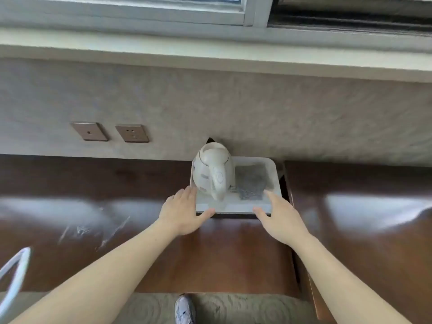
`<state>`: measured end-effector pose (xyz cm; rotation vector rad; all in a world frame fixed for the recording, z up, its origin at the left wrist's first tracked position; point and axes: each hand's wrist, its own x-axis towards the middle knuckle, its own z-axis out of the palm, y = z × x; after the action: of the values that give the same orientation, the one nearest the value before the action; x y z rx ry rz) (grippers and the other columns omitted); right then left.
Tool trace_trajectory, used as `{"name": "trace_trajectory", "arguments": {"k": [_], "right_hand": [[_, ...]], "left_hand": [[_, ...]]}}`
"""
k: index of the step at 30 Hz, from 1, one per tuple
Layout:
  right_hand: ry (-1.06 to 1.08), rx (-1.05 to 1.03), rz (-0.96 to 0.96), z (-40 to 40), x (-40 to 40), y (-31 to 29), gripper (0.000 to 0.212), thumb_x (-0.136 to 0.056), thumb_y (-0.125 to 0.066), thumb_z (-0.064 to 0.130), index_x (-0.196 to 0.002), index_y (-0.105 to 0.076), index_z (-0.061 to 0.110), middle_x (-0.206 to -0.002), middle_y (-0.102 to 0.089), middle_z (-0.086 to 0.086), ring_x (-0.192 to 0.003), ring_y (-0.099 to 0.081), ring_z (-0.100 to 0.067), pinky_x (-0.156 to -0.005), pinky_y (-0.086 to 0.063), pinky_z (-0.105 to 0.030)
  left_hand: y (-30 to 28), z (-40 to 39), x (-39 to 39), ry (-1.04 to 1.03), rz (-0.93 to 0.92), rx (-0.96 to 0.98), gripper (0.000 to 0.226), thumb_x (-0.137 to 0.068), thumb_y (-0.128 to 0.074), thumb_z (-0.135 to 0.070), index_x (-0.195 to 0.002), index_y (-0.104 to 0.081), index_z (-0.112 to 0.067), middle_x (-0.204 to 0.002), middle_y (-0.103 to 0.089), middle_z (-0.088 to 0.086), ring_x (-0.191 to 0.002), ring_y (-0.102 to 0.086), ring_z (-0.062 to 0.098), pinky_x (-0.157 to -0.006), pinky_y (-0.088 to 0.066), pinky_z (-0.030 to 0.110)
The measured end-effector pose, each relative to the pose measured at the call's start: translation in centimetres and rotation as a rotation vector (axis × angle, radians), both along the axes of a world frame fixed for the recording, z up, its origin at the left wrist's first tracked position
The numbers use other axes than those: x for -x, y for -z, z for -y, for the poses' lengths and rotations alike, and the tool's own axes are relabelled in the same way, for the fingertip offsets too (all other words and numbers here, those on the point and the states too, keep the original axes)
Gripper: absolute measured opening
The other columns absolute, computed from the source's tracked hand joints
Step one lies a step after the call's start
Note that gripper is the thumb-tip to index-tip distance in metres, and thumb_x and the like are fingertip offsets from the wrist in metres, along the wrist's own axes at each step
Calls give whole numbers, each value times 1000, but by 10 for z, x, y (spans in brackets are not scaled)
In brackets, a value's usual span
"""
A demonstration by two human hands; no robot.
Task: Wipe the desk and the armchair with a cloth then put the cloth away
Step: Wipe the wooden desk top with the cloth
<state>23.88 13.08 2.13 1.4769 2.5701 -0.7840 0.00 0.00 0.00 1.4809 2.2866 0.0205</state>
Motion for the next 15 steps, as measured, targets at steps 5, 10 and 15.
{"name": "trace_trajectory", "arguments": {"k": [5,10,15], "right_hand": [[17,57,39,-6,20,39,68,-98,-41,56,-154,-25,21,-158,-33,3,-145,-28,-18,-113,-30,-38],[-5,62,21,-39,42,76,68,-99,-41,53,-155,-23,20,-161,-28,1,-148,-23,-19,-119,-24,-37],[3,54,-14,-71,60,115,68,-98,-42,53,-155,-22,22,-162,-25,0,-149,-22,-22,-119,-26,-42]], "left_hand": [[41,-13,20,-72,66,108,109,-87,-29,-83,-160,-3,-6,-169,-3,12,-157,-1,25,-125,-16,40],[83,-29,19,-114,53,118,124,-79,-25,-91,-157,14,-3,-168,14,12,-156,13,25,-126,-8,39],[126,-43,8,-161,67,42,139,-63,-21,-103,-150,33,-9,-163,34,6,-151,28,22,-127,2,38]]}}
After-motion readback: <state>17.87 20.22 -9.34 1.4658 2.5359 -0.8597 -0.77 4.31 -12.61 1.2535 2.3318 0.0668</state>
